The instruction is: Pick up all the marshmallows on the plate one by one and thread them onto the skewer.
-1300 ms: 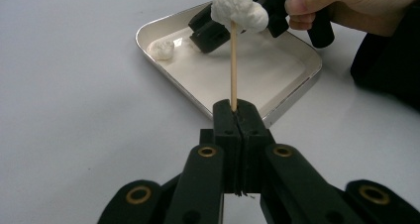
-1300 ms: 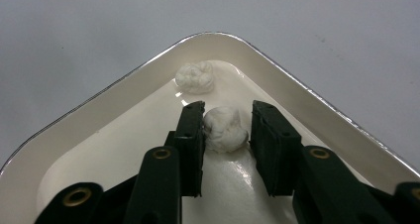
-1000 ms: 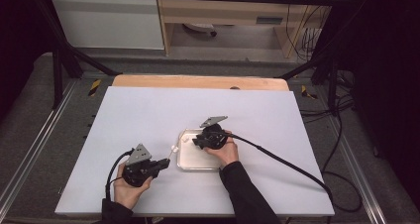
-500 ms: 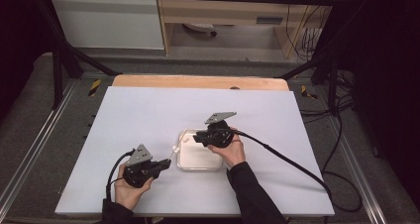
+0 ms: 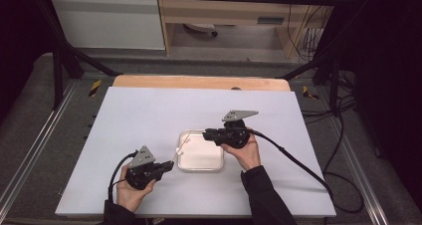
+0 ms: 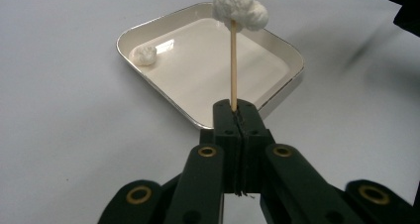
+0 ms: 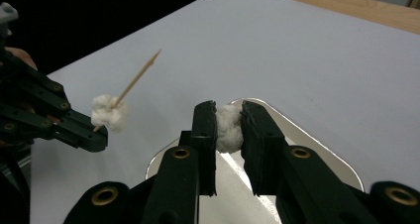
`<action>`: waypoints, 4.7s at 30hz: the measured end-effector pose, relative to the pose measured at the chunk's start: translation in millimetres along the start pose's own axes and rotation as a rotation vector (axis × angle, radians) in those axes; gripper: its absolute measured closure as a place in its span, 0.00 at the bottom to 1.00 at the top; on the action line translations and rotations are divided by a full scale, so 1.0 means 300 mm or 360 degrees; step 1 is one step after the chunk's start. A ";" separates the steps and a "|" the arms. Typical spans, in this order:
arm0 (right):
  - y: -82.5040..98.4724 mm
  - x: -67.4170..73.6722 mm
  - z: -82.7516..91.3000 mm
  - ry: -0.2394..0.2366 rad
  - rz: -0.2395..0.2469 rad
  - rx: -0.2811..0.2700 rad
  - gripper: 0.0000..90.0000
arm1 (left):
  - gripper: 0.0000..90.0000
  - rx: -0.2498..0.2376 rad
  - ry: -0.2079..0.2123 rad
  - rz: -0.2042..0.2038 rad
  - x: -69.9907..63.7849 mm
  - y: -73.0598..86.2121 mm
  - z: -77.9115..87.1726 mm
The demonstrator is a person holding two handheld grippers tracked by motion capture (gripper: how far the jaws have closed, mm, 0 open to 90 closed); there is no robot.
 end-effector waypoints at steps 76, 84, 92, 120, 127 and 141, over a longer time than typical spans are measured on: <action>-0.048 0.105 0.014 -0.0417 -0.0164 -0.0175 0.90 | 0.99 0.0007 0.0031 -0.0097 -0.051 -0.001 -0.016; -0.042 0.115 0.009 -0.0435 -0.0167 -0.0185 0.90 | 0.99 0.0013 0.0024 -0.0093 -0.050 0.000 -0.017; -0.038 0.120 0.005 -0.0457 -0.0164 -0.0181 0.90 | 0.99 0.0025 0.0022 -0.0101 -0.052 0.002 -0.020; -0.018 0.136 -0.004 -0.0444 -0.0114 -0.0171 0.91 | 0.99 0.0030 -0.0007 -0.0116 -0.056 0.006 -0.022; -0.014 0.140 -0.008 -0.0450 -0.0106 -0.0170 0.91 | 0.99 0.0039 -0.0015 -0.0122 -0.058 0.007 -0.022; -0.005 0.142 -0.012 -0.0443 -0.0101 -0.0153 0.91 | 0.99 0.0038 -0.0019 -0.0120 -0.056 0.008 -0.021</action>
Point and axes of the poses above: each handheld gripper's, and its own axes: z roughly backward along the jaws, y roughly out of its underside, x roughly to its left, the point moved 5 cm from there along -z, roughly forward along the jaws, and after that the axes turned 3 degrees about -z, right-handed, at the moved point
